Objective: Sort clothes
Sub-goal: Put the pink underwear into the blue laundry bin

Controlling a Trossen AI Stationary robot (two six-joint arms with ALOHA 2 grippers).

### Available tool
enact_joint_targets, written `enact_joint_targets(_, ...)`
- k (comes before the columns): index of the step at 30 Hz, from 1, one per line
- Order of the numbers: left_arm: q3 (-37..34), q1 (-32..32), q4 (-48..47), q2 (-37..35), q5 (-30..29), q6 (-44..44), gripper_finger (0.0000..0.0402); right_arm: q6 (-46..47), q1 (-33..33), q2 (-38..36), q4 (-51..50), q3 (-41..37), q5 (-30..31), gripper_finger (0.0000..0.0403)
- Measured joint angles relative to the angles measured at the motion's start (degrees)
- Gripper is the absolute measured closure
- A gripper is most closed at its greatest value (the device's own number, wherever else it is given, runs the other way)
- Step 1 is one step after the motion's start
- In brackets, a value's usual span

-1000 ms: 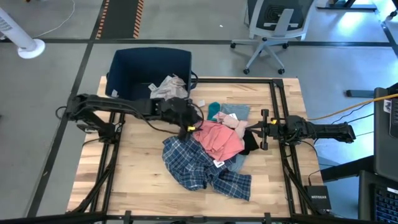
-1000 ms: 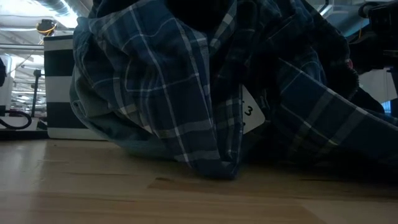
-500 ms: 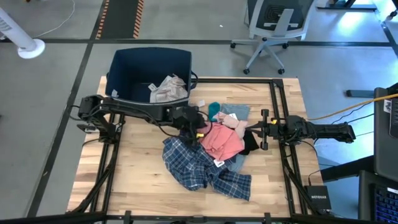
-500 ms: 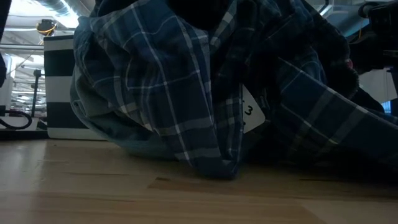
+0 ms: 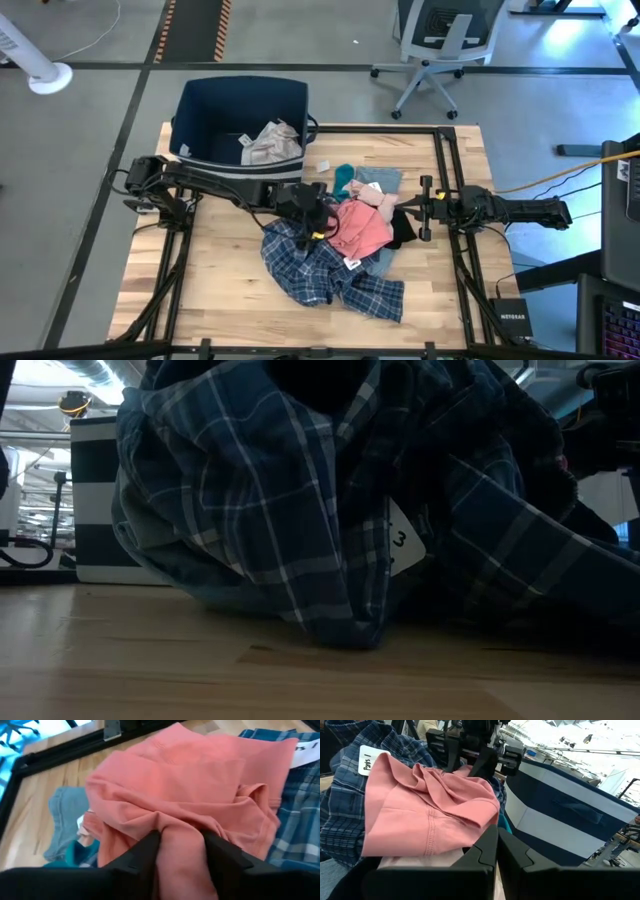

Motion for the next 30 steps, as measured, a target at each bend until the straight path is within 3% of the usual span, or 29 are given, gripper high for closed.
enact_joint_targets(9, 0.0, -0.04, 2.32, -0.48, -0.45, 5.97, 0.0392, 0.0, 0.01, 0.0, -0.01, 0.01, 0.0, 0.0386)
enact_joint_targets(23, 0.09, 0.0, 5.2, -11.74, -2.95, 6.3, 0.0394, -0.02, 0.0, 0.01, -0.01, -0.01, 0.0, 0.0386)
enact_joint_targets(30, 0.09, 0.13, 4.98, -19.76, -8.54, 8.92, 0.0398, 0.0, 0.0, -0.01, 0.0, 0.01, 0.0, 0.0386)
